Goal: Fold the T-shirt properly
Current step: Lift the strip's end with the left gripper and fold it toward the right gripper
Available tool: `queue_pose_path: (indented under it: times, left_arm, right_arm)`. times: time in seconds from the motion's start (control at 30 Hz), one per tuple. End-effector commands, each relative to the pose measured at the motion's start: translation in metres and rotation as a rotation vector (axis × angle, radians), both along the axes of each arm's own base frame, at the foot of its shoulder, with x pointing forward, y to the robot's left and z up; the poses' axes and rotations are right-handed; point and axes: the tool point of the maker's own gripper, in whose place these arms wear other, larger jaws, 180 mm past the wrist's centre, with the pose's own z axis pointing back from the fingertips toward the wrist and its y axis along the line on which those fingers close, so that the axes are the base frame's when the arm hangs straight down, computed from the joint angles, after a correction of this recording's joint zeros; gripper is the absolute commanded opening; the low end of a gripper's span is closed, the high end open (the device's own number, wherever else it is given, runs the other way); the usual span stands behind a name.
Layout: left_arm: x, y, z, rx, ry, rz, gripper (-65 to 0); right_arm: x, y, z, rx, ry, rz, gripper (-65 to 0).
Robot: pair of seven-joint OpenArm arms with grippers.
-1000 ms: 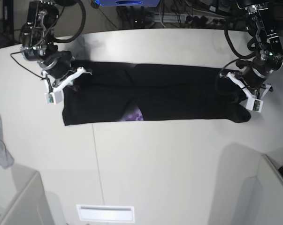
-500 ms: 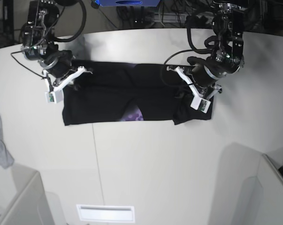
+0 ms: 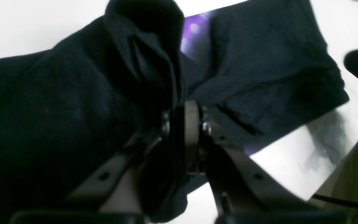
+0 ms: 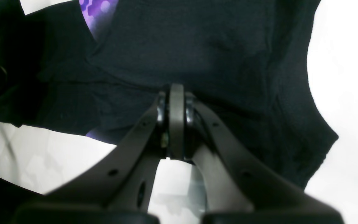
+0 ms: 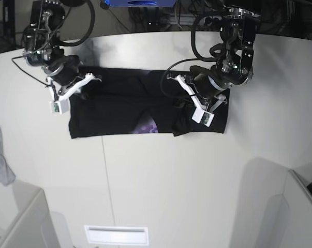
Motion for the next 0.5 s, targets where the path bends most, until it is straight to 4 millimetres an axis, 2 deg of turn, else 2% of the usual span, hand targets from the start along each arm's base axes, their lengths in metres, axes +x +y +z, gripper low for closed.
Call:
queue_pose_path:
  times: [0.0,0.47]
  left_arm:
    - [0.008,-0.003,0.012,-0.029,-0.044,0.005,-65.0]
    - [0.011,-0.014,0.017,-0.059,-0.05,0.006,-65.0]
  right_arm:
    - [0.007,-0.003,0.01,0.001,-0.041,-0.004,-65.0]
    - [0.007,-0.002,0.01,0.001,-0.043,-0.003,-65.0]
